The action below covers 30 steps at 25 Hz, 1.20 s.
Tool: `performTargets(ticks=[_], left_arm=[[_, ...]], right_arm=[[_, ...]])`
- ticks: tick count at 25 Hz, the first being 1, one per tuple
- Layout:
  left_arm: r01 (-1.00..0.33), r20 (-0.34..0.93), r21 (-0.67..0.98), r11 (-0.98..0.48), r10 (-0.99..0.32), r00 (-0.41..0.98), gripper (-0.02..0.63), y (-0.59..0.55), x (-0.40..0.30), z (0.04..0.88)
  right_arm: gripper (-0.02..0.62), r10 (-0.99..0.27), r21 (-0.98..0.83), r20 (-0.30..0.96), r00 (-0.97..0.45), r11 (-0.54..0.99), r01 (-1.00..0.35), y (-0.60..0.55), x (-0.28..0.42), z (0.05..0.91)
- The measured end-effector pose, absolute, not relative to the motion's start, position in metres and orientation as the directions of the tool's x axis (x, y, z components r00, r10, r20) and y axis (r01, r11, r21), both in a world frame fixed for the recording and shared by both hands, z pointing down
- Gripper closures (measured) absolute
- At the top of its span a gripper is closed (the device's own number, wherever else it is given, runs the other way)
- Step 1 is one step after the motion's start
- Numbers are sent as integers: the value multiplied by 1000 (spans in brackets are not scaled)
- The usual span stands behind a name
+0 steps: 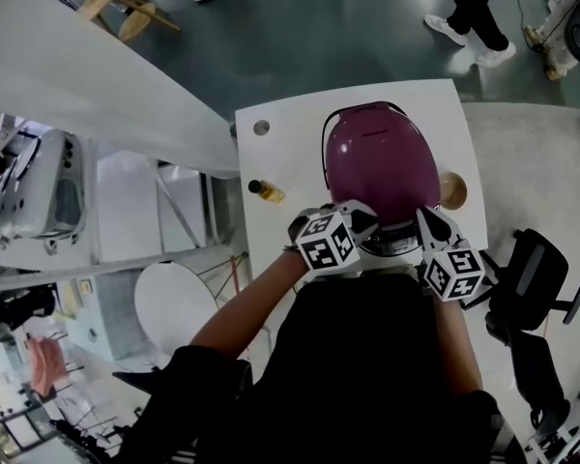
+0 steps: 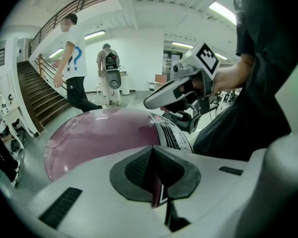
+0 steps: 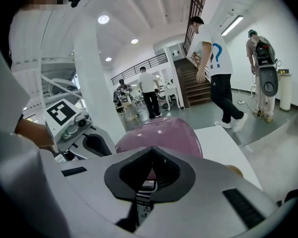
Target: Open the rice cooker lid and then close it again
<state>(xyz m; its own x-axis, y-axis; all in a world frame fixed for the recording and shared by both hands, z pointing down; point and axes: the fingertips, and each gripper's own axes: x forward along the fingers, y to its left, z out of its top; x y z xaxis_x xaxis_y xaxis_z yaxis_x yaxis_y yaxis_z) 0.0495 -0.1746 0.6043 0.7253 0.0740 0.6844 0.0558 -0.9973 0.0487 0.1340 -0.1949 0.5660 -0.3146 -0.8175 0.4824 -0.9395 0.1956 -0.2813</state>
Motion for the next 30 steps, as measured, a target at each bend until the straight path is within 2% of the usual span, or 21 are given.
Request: performTargets(ticks=[9, 15, 24, 30], left_arm=[[53, 683, 63, -997, 82, 726, 601, -175, 49, 603], [49, 680, 38, -998, 62, 731, 601, -173, 49, 603], [47, 686, 86, -995, 93, 722, 603, -175, 49, 604], [30, 682, 44, -999, 52, 729, 603, -175, 48, 605]], right_arm=[[595, -757, -263, 570, -318, 199, -944, -200, 137, 597], [595, -739, -268, 585, -335, 214, -939, -200, 137, 599], [595, -728, -223, 604, -324, 237, -946, -201, 135, 600], [595, -714, -255, 606, -351, 243, -936, -202, 135, 601]])
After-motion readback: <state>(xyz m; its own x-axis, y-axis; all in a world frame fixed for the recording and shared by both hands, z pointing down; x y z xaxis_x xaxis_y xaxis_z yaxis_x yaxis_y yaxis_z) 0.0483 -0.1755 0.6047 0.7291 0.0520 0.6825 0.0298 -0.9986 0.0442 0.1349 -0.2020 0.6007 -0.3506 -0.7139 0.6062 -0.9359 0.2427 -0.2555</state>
